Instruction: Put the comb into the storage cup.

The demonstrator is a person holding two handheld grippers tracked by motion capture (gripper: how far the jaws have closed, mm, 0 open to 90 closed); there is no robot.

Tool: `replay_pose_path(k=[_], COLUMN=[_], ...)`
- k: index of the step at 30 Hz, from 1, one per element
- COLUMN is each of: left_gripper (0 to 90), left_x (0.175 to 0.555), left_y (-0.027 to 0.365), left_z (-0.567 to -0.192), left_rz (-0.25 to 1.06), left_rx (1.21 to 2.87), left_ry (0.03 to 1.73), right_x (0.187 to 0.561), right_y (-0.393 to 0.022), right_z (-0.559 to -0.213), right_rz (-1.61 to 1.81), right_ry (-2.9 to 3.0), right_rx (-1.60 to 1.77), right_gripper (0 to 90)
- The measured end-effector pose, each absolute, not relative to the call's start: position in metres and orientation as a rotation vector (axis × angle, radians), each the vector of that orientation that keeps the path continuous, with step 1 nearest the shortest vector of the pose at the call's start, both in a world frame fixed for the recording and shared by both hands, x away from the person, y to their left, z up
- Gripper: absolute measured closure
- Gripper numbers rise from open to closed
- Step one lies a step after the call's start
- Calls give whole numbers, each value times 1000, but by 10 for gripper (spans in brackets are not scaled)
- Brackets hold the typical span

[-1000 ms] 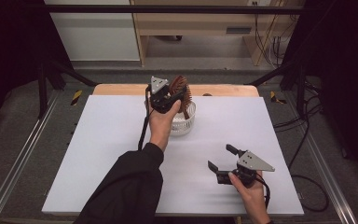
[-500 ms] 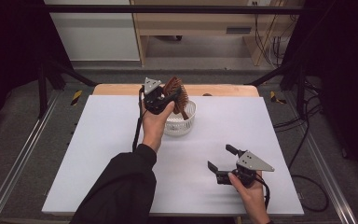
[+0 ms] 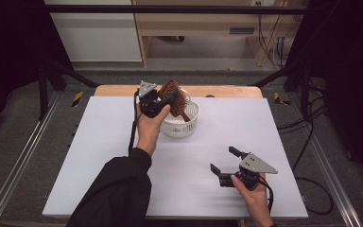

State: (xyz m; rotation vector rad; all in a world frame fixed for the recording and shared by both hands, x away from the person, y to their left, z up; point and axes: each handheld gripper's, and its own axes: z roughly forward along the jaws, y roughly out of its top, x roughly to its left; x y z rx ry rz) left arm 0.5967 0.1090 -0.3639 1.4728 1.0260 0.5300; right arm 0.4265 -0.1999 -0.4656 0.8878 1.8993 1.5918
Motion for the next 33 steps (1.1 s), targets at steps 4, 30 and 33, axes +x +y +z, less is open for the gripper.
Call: replay_pose_path(k=[4, 30, 33], left_gripper=[476, 462, 462], left_x=[596, 601, 602], left_y=[111, 134, 138], left_z=[-365, -376, -378], left_rz=[524, 469, 461], left_rx=[1472, 1451, 1445], left_ry=[1025, 1060, 1067], right_x=[426, 427, 427], right_y=[-200, -199, -199], right_z=[-466, -466, -466], right_rz=[1593, 1594, 1594], right_ry=[1899, 1902, 1904], right_rx=[887, 887, 885], right_gripper=[60, 58, 58])
